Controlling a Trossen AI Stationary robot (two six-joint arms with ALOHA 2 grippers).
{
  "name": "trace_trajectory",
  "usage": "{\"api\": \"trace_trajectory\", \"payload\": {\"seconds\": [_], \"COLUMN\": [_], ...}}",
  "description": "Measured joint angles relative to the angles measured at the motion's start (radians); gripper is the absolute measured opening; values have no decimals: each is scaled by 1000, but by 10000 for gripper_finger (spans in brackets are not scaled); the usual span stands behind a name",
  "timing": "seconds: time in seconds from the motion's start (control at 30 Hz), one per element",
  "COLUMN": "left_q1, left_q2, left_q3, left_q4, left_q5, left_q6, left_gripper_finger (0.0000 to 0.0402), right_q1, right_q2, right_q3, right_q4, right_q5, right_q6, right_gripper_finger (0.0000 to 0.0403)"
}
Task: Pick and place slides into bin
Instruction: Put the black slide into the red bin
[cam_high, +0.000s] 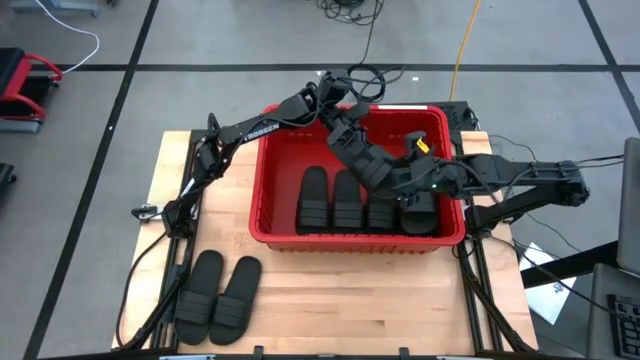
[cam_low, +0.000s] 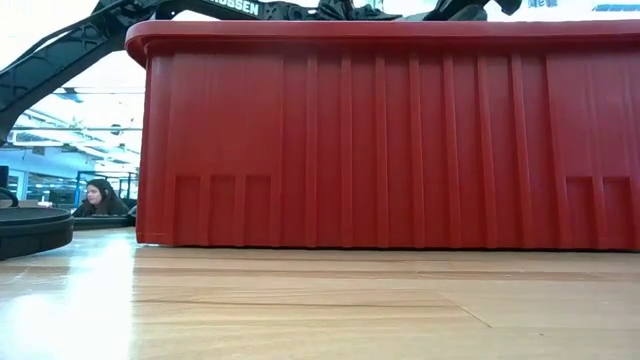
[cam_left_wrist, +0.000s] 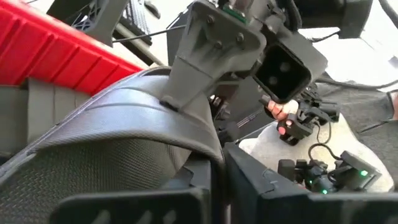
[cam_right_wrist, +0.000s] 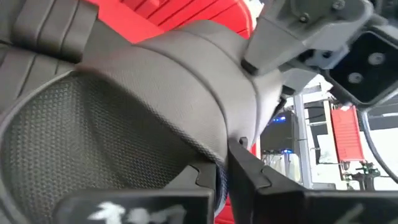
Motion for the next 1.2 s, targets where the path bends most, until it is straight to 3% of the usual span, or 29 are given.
{"api": "trace_trajectory", "payload": {"seconds": [0.27, 0.43, 0.6, 0.83, 1.07, 1.2], "left_q1": [41, 82, 113, 151, 243, 295], "left_q2": [-50, -90, -175, -317, -445, -498], "left_q3": [4, 3, 3, 2, 2, 2], "left_q4": [47, 60, 61, 56, 54, -11], "left_q5": [-19, -69, -157, -216, -260, -261], "left_q6": [10, -8, -22, -9, 39, 60], "left_gripper_finger": [113, 147, 151, 152, 152, 152], "right_q1": [71, 96, 97, 162, 154, 129], "right_q2": [-81, -99, -80, -8, 134, 269], "right_q3": [86, 99, 100, 101, 101, 101], "right_q4": [-191, -325, -391, -412, -453, -446], "right_q5": [12, 31, 83, 48, 113, 128], "right_q6": [94, 247, 484, 871, 1271, 1394], "right_gripper_finger": [3, 3, 3, 3, 3, 3]}}
